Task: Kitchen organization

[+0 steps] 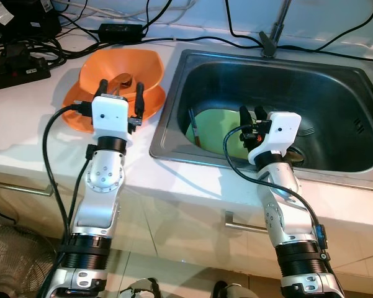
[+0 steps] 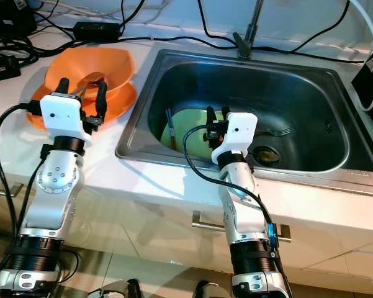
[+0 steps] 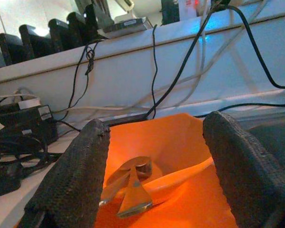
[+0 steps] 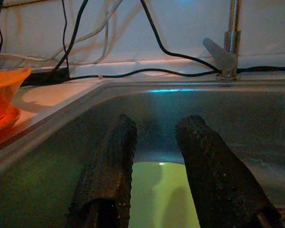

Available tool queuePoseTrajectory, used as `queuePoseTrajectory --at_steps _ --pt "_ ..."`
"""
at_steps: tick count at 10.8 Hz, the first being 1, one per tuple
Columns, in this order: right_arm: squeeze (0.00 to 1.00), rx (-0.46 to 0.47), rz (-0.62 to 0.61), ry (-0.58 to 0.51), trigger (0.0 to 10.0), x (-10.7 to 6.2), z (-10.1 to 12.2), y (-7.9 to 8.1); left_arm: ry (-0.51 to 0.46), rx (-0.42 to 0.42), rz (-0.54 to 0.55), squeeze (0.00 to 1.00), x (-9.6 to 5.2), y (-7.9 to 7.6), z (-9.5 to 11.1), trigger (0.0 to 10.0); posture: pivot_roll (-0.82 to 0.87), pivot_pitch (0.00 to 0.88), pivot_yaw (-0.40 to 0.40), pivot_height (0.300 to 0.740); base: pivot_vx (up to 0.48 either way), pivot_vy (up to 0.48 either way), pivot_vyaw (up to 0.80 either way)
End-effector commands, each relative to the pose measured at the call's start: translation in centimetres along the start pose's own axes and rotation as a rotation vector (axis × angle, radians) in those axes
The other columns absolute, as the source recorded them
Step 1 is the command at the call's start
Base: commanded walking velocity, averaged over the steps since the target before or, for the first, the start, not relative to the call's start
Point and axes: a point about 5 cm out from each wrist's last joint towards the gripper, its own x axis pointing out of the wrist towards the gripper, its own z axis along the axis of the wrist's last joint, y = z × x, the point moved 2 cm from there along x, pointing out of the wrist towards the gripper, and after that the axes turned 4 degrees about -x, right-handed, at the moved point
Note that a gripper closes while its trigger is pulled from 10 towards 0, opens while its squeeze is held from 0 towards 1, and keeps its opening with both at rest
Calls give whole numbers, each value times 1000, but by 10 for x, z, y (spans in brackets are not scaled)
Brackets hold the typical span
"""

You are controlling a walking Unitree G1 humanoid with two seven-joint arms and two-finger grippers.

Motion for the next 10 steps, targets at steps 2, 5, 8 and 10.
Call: queuePoseTrajectory --at_steps 2,5,8,10 --pt "0 11 -9 26 10000 -2 -7 0 43 -4 -19 0 -3 -1 -8 10000 43 99 3 740 0 0 0" --pt "0 12 -9 22 10000 -2 -7 0 95 -1 -26 0 -7 -5 -18 10000 41 96 3 740 0 0 0" --pt "0 14 -8 23 10000 -2 -7 0 96 2 2 0 -5 -1 -18 10000 42 96 3 740 0 0 0" --pt "0 14 -9 22 10000 -2 -7 0 102 3 5 0 -4 -1 -19 10000 41 97 3 740 0 0 0"
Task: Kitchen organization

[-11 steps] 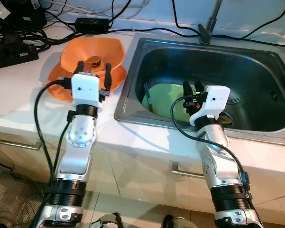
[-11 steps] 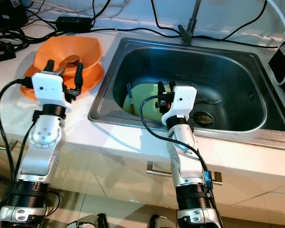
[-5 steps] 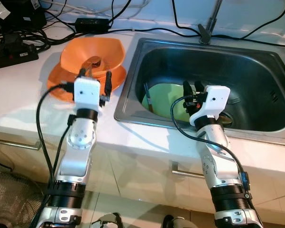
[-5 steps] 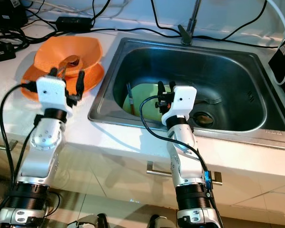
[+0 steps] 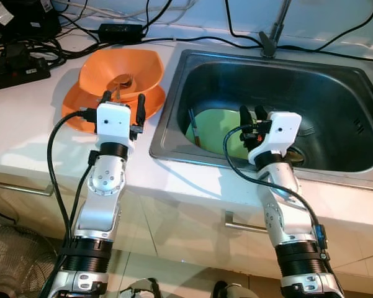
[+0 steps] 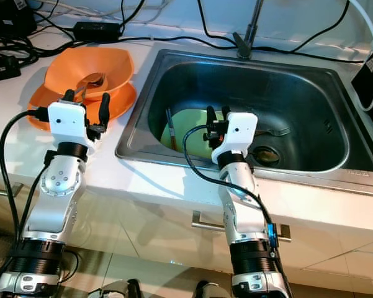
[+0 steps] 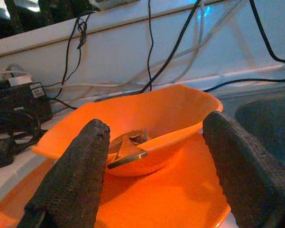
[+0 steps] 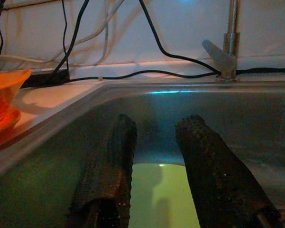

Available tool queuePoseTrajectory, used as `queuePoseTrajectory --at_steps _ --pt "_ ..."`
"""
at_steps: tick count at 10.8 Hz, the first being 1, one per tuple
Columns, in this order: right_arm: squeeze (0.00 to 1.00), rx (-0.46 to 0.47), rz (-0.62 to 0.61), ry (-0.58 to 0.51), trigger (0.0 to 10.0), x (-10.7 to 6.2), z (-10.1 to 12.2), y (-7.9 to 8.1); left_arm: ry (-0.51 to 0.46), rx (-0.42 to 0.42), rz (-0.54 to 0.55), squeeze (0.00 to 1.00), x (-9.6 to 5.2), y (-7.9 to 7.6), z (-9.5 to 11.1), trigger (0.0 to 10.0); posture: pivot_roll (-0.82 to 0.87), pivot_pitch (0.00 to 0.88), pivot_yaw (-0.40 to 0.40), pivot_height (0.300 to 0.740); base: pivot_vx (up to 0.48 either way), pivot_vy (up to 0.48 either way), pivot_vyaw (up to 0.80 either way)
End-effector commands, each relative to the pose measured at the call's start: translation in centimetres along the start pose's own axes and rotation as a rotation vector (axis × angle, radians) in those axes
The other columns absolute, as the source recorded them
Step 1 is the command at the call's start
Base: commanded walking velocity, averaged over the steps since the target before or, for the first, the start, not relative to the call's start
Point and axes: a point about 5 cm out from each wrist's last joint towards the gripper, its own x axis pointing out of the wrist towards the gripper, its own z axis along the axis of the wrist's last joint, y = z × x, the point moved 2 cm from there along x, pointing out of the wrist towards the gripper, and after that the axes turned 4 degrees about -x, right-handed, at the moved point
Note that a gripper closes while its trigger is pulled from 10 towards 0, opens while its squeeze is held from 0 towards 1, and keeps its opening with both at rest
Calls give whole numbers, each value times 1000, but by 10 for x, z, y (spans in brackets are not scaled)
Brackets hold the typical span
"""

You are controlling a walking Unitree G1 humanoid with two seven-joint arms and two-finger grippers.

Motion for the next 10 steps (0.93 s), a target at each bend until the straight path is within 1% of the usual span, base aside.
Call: queuePoseTrajectory --at_steps 1,6,7,8,9,10 --pt "0 13 -9 31 10000 -2 -8 0 20 3 2 0 3 -1 -2 10000 39 94 3 740 0 0 0" --pt "0 13 -16 31 10000 -1 -9 -1 12 -11 -14 0 13 -9 -1 10000 32 88 7 740 0 0 0" --pt "0 13 -19 30 10000 -1 -9 -1 8 -12 -14 0 15 -10 0 4706 31 89 7 740 0 0 0" --pt "0 12 -21 31 10000 -2 -9 -2 4 -12 -15 0 16 -10 1 1882 32 91 7 740 0 0 0" --pt "0 11 -22 35 10000 -2 -10 -2 2 -12 -15 0 16 -11 1 0 34 90 6 740 0 0 0" --pt "0 10 -21 36 10000 -2 -11 -2 2 -12 -14 0 16 -10 0 0 37 92 4 740 0 0 0"
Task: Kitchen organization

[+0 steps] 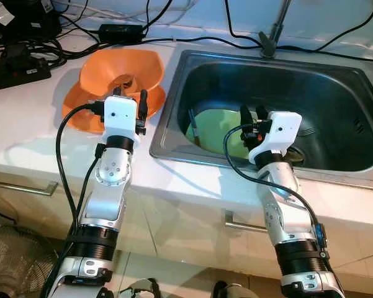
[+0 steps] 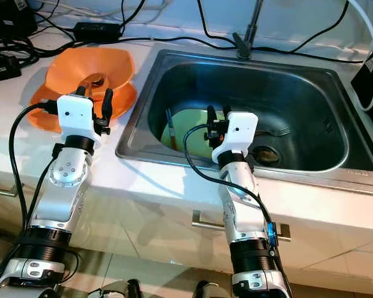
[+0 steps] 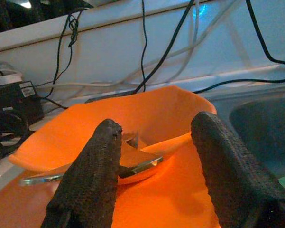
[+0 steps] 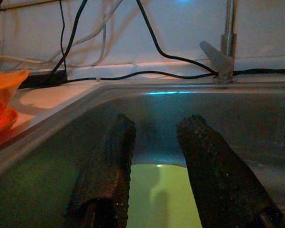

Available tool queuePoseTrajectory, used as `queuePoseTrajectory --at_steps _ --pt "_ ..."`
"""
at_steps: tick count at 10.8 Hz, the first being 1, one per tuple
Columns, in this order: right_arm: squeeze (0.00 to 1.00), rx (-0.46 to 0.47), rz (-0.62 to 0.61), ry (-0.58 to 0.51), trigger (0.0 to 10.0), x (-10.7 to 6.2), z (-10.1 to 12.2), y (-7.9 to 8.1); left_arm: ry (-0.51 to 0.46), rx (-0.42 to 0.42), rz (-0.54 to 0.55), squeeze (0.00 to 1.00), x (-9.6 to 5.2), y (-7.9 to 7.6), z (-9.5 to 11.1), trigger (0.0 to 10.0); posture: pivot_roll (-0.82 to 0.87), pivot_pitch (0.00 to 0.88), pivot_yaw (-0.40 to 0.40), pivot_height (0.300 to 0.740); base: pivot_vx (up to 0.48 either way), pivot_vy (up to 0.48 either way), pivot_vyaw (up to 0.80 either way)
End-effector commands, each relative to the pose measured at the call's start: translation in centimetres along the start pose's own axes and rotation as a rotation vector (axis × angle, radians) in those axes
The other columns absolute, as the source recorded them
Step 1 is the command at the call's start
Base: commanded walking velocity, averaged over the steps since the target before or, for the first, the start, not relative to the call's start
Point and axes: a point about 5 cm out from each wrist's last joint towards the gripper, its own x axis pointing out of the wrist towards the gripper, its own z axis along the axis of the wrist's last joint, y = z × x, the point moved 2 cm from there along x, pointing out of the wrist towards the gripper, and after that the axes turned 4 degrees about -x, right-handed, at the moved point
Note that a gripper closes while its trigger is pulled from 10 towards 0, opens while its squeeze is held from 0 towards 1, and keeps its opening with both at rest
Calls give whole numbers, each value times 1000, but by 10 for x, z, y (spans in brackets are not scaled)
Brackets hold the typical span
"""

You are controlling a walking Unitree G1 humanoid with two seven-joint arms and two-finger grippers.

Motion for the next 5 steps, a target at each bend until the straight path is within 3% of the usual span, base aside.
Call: queuePoseTrajectory --at_steps 1,5 --pt "0 10 -9 37 10000 -4 -10 -2 -9 1 0 0 1 -2 1 0 38 82 7 740 0 0 0" --pt "0 16 -5 34 10000 -2 -13 2 -12 -8 -14 0 1 -8 -1 0 29 0 15 740 0 0 0"
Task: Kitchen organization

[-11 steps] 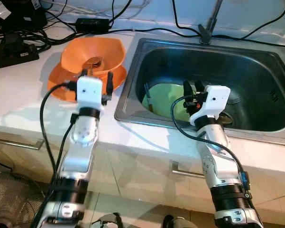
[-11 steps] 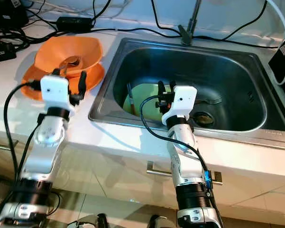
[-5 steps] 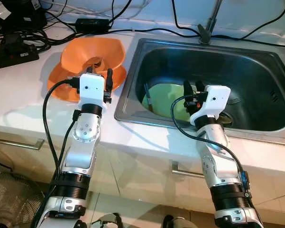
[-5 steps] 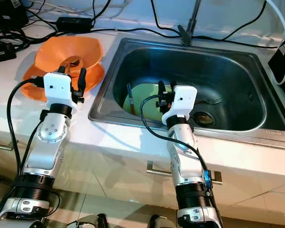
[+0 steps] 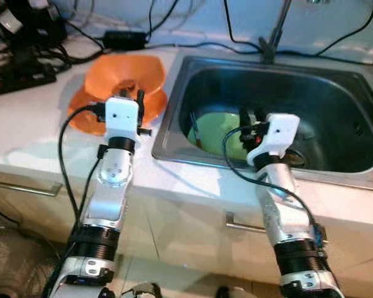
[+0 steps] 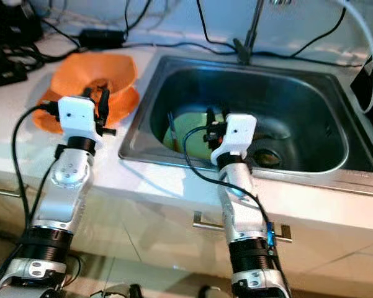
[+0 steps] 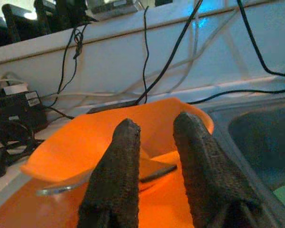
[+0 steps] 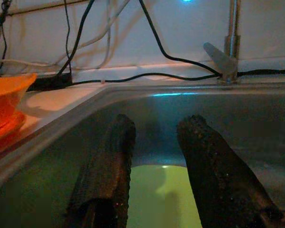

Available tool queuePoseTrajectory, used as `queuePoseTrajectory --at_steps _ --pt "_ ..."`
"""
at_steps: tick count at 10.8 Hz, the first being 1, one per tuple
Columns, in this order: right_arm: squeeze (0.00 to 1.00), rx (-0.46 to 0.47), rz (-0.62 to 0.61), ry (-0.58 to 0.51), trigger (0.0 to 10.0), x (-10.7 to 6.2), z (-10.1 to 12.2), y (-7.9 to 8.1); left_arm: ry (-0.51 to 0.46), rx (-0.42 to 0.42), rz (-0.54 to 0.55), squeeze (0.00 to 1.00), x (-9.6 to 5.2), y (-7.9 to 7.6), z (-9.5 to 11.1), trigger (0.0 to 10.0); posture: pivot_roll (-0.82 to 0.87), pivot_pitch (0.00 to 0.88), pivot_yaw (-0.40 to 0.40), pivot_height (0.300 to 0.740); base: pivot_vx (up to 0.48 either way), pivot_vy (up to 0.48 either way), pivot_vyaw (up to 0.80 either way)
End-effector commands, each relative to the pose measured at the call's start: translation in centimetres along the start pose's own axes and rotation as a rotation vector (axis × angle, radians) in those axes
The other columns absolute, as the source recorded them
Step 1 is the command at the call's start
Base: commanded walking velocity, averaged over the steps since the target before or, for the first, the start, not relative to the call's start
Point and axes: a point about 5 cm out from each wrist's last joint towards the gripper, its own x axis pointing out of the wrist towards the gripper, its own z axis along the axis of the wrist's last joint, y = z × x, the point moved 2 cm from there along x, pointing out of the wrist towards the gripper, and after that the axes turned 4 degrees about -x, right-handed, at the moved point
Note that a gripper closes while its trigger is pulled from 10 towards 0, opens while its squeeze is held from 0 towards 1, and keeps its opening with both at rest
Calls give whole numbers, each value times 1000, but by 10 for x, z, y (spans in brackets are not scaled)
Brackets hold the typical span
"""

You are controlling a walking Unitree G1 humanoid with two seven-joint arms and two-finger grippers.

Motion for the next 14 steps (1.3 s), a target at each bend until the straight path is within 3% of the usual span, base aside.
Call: queuePoseTrajectory --at_steps 1,4,5,7,9,12,13,14 --pt "0 10 -2 7 10000 -1 -2 1 -26 2 -24 0 5 -8 7 0 28 0 14 740 0 0 0" --pt "0 0 -15 5 10000 -1 -2 -4 -44 35 -51 0 7 -10 11 0 19 34 5 740 0 0 0" --pt "0 1 -20 5 10000 0 -1 -6 -53 56 -52 0 6 -11 12 10000 22 47 4 740 0 0 0" --pt "0 2 -23 10 10000 0 -2 -5 -73 47 -64 0 3 -16 16 10000 23 78 -1 740 0 0 0" --pt "0 3 -25 7 10000 1 -1 -5 -87 45 -48 0 4 -12 18 10000 26 77 1 740 0 0 0" --pt "0 13 -6 9 10000 -1 -5 2 -125 59 8 43 -4 -2 20 10000 27 0 18 740 0 0 0" --pt "0 17 -4 4 10000 1 -4 3 -129 60 21 1000 -4 1 20 10000 29 0 16 740 0 0 0" --pt "0 19 -4 -2 10000 3 -2 3 -136 69 25 1000 -4 2 22 10000 30 2 11 740 0 0 0"
